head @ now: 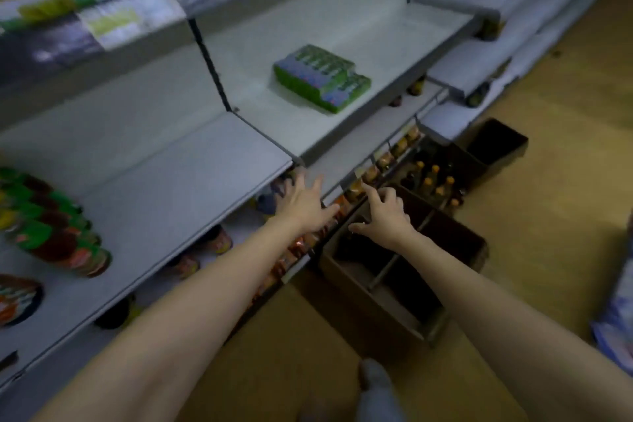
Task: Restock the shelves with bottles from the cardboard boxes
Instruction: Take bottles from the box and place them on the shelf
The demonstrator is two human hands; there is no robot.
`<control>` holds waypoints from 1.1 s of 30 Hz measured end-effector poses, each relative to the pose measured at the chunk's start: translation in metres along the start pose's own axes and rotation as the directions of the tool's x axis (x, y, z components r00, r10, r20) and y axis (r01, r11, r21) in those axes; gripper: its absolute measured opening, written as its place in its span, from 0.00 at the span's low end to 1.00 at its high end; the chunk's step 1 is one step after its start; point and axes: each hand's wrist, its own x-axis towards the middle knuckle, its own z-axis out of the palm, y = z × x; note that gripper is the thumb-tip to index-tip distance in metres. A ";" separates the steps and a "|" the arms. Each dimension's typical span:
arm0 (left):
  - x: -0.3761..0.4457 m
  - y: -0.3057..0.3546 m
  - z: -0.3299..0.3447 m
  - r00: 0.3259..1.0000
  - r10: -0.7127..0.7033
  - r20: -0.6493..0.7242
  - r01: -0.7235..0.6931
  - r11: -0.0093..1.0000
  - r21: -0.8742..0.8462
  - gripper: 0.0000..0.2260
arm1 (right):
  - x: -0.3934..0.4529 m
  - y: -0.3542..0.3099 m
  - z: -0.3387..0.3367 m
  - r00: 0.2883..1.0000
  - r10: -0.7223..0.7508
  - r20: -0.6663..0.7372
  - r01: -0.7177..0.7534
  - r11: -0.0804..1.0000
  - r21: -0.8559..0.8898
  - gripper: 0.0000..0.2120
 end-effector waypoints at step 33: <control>0.261 0.004 0.323 0.982 -0.034 0.185 0.053 0.994 -0.097 0.31 | 0.230 0.230 0.213 0.981 0.163 0.102 -0.172 0.981 0.089 0.40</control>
